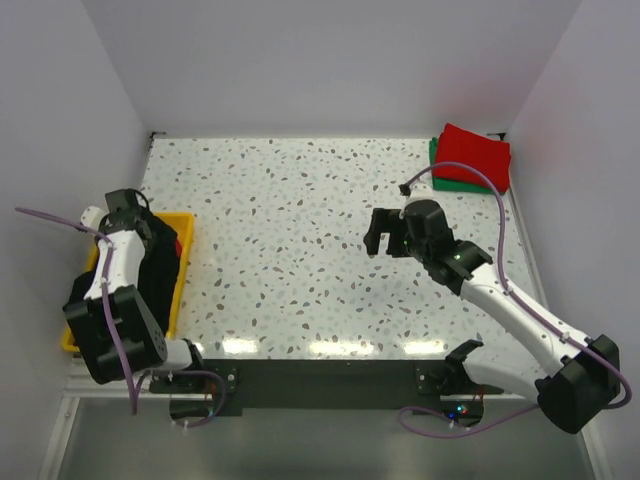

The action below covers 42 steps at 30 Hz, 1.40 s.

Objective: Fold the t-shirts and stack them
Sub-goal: Grab the tshirt from the pile, then move the tshirt to the center of the board

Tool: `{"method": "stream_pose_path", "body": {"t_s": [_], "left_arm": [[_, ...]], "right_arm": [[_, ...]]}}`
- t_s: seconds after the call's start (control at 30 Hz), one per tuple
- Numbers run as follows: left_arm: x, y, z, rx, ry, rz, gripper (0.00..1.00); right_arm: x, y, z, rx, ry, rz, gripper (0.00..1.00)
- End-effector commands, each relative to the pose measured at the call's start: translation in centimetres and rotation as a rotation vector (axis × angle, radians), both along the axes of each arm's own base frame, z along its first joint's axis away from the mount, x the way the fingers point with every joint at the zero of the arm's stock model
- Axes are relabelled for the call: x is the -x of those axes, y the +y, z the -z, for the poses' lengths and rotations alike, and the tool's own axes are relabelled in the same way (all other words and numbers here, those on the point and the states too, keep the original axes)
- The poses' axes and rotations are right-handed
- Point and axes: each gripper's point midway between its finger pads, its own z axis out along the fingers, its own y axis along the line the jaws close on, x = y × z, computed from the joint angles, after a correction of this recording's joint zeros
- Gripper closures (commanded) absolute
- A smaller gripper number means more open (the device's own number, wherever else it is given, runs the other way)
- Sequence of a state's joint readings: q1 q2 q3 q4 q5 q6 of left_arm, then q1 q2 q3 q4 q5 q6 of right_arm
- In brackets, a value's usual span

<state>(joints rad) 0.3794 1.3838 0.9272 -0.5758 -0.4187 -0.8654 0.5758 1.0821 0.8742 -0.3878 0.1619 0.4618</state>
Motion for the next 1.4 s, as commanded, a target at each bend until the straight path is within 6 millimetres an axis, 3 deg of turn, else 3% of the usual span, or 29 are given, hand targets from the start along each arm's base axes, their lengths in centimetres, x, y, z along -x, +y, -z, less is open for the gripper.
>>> {"method": "stream_pose_path", "body": {"t_s": [0.0,0.07,0.1,0.13,0.3,0.33,0.4,0.43,0.5,0.53,0.6,0.63,0.7,0.73,0.77,0.8,0.9,1.03,1.17,1.23,1.27,1.3,1.33,1.37], "left_arm": [[-1.3,0.1,-3.1,-0.025,-0.166,0.004,0.67],[-1.1,0.2,-4.2,-0.052,-0.184,0.015,0.78],[-1.0,0.2,-4.8,-0.060,-0.189,0.020,0.92],[-1.2,0.3,-6.2,-0.076,-0.213,0.027,0.99],[-1.0,0.1,-10.9,-0.130,-0.282,0.078,1.00],[-1.1,-0.1,-13.3,-0.155,-0.345,0.091,1.00],[-1.5,-0.9,-16.2,-0.169,-0.434,0.144,1.00],[-1.4,-1.4,-19.4,-0.195,-0.522,0.168,1.00],[-2.0,-2.9,-23.3,-0.199,-0.649,0.242,1.00],[-2.0,-3.5,-26.7,-0.223,-0.734,0.270,1.00],[-2.4,-5.2,-30.2,-0.209,-0.826,0.353,1.00],[-2.3,-5.9,-33.4,-0.229,-0.893,0.389,1.00],[-2.7,-7.9,-36.5,-0.220,-0.968,0.482,1.00],[-2.3,-8.8,-39.7,-0.249,-1.037,0.521,1.00],[-2.3,-10.0,-41.0,-0.241,-1.071,0.574,1.00],[-2.1,-11.3,-43.6,-0.250,-1.121,0.621,1.00],[-1.9,-14.9,-48.1,-0.255,-1.223,0.744,1.00],[-2.3,-18.8,-51.2,-0.205,-1.315,0.936,1.00],[-2.5,-24.0,-51.1,-0.116,-1.340,1.122,1.00],[-3.6,-26.1,-49.3,-0.065,-1.307,1.156,1.00],[-3.4,-28.2,-48.4,-0.021,-1.301,1.205,1.00],[-4.6,-29.5,-45.4,0.027,-1.242,1.224,1.00],[-5.1,-30.1,-44.3,0.036,-1.229,1.215,1.00],[-5.7,-32.9,-40.0,0.106,-1.147,1.264,1.00]], "right_arm": [[-0.3,0.3,0.0,-0.008,-0.013,-0.016,0.01],[-0.2,0.4,0.2,-0.008,-0.008,-0.020,0.01],[-0.3,0.5,0.2,-0.009,-0.009,-0.023,0.01],[-0.3,0.6,0.3,-0.009,-0.006,-0.024,0.01],[-0.3,0.8,0.4,-0.010,0.000,-0.036,0.01],[-0.3,0.9,0.5,-0.011,0.000,-0.039,0.01],[-0.3,1.1,0.6,-0.016,0.005,-0.047,0.01],[-0.3,1.2,0.6,-0.018,0.006,-0.052,0.01],[-0.3,1.4,0.8,-0.019,0.016,-0.059,0.01],[-0.3,1.5,0.7,-0.022,0.016,-0.062,0.01],[-0.3,1.5,0.8,-0.018,0.021,-0.066,0.01],[-0.3,1.5,0.6,-0.020,0.017,-0.065,0.01],[-0.2,1.5,0.5,-0.023,0.011,-0.067,0.01],[-0.2,1.5,0.3,-0.028,0.007,-0.066,0.01],[-0.2,1.5,0.3,-0.028,0.007,-0.068,0.01],[-0.3,1.6,0.2,-0.030,0.003,-0.068,0.01],[-0.3,1.6,0.1,-0.031,0.001,-0.068,0.01],[-0.3,1.5,-0.1,-0.032,-0.004,-0.068,0.01],[-0.5,1.3,-0.2,-0.024,-0.014,-0.055,0.01],[-0.5,1.2,-0.1,-0.020,-0.013,-0.050,0.01],[-0.6,1.1,-0.2,-0.017,-0.015,-0.044,0.01],[-0.6,1.0,-0.1,-0.013,-0.012,-0.039,0.01],[-0.6,0.8,-0.1,-0.010,-0.013,-0.032,0.01],[-0.6,0.6,-0.1,-0.004,-0.014,-0.021,0.01]]}}
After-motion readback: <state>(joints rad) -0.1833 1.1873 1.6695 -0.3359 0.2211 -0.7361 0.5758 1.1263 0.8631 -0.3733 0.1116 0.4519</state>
